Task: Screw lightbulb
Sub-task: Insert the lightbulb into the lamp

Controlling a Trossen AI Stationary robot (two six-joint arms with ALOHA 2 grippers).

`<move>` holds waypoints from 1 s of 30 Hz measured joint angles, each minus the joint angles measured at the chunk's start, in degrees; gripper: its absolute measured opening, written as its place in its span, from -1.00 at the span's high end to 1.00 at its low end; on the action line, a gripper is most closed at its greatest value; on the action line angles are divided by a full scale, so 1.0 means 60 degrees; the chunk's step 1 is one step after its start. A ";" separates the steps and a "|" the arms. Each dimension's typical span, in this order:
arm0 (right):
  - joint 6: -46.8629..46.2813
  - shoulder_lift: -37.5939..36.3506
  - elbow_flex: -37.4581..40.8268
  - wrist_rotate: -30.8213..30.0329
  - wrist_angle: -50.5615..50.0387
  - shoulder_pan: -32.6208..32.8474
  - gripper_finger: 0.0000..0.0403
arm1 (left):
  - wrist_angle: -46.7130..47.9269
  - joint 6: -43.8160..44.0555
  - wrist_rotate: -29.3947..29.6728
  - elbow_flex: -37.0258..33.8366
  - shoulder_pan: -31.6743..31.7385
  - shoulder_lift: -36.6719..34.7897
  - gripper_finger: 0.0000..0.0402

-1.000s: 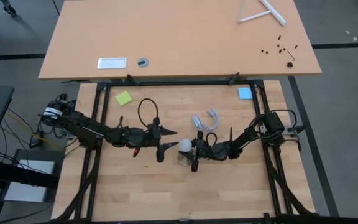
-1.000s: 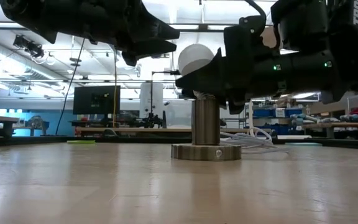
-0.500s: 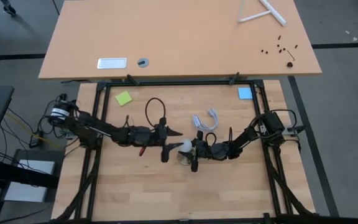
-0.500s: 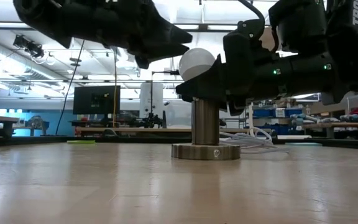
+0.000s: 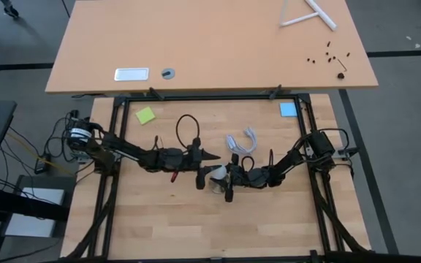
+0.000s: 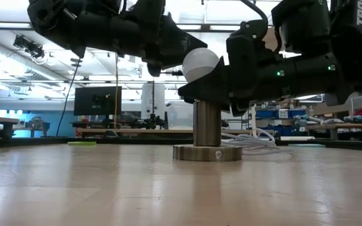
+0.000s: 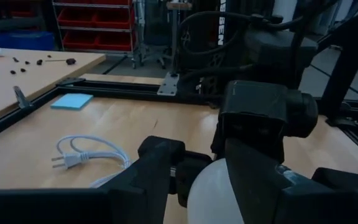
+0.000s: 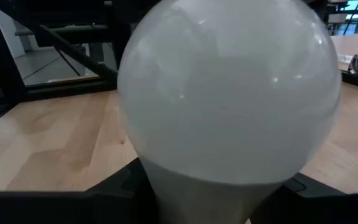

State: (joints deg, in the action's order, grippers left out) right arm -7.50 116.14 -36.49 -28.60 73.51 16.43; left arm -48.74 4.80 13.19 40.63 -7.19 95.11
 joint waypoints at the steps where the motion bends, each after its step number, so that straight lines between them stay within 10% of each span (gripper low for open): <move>1: -0.0001 0.0000 0.0000 0.0000 0.0001 0.0001 0.07 | -0.0009 0.0002 0.0000 0.0028 -0.0002 0.0041 0.21; 30: 0.0319 0.0000 0.0004 -0.0627 0.0234 0.0402 -0.53 | -0.0156 -0.0003 -0.0505 0.0019 -0.0006 0.0088 0.22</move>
State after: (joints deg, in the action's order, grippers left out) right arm -5.59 116.14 -36.47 -32.36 74.91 18.84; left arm -49.67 4.79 10.16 40.74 -7.22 95.64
